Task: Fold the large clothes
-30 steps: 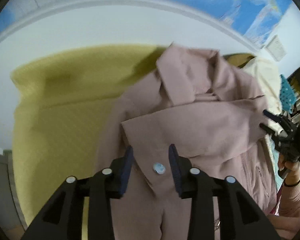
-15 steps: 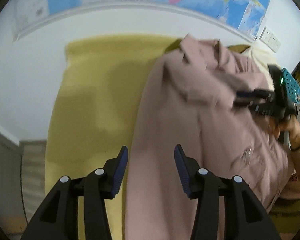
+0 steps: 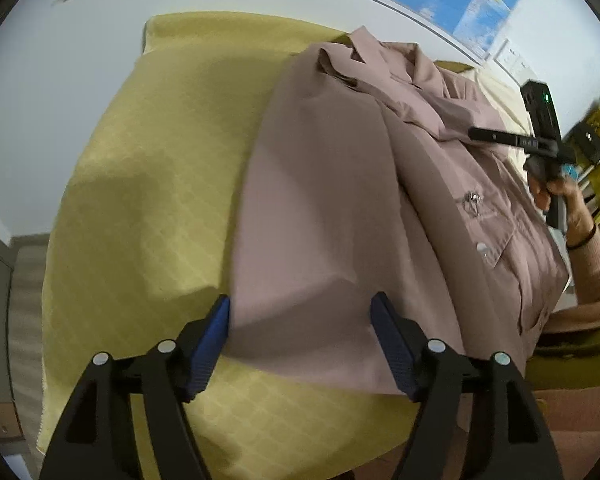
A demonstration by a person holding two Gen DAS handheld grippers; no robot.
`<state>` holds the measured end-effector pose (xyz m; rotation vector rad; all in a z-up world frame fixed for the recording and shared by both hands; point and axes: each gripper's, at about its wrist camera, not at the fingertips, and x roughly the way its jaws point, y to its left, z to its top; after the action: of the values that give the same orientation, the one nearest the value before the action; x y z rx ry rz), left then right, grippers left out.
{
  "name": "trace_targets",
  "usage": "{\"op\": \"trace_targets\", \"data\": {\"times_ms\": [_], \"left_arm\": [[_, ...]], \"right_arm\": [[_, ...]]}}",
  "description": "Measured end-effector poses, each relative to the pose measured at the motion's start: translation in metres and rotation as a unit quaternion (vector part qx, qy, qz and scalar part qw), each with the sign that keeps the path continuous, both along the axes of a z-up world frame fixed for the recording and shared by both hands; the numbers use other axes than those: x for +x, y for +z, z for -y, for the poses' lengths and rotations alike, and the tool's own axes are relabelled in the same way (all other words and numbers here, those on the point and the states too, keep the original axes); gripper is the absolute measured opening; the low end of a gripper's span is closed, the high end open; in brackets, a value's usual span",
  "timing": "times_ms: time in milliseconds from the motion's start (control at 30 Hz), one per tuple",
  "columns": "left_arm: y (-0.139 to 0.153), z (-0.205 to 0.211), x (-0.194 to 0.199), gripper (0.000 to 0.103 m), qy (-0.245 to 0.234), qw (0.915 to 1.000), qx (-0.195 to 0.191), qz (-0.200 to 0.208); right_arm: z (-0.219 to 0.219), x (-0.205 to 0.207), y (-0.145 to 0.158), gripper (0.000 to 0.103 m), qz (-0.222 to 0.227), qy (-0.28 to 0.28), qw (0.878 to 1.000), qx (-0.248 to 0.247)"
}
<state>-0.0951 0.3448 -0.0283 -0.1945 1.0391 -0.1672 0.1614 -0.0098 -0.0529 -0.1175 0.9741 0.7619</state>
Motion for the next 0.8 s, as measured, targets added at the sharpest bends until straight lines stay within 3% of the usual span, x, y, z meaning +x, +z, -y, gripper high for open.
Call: {"op": "trace_targets", "data": {"times_ms": [67,133,200,267,400,533,700,800], "left_arm": [[0.0,0.005,-0.002,0.052,0.007,0.9997,0.023,0.005],[0.0,0.006,0.0,0.006,0.024,0.9992,0.032,0.005],[0.003,0.008,0.004,0.004,0.04,0.9977,0.054,0.007],[0.013,0.018,0.005,0.003,0.04,0.9936,0.102,0.029],[0.068,0.012,0.021,0.002,0.081,0.9794,0.164,0.087],[0.135,-0.009,0.052,0.002,0.117,0.9674,0.175,0.141],[0.197,0.008,0.101,0.002,0.074,0.9679,0.164,0.176],[0.212,0.038,0.131,0.002,0.026,0.9737,0.139,0.179]], "right_arm": [[0.001,-0.001,0.0,0.073,-0.004,-0.003,1.0,0.007],[0.003,-0.002,0.0,0.073,-0.008,-0.005,1.0,0.017],[0.007,-0.003,0.001,0.074,-0.01,-0.01,1.0,0.02],[0.011,-0.002,0.003,0.074,-0.01,-0.015,1.0,0.024],[0.022,-0.001,0.009,0.074,-0.014,-0.025,0.999,0.045],[0.032,-0.001,0.019,0.074,-0.01,-0.035,0.998,0.06],[0.042,-0.008,0.029,0.074,-0.005,-0.03,0.997,0.074],[0.044,-0.013,0.034,0.074,0.0,-0.025,0.997,0.078]]}}
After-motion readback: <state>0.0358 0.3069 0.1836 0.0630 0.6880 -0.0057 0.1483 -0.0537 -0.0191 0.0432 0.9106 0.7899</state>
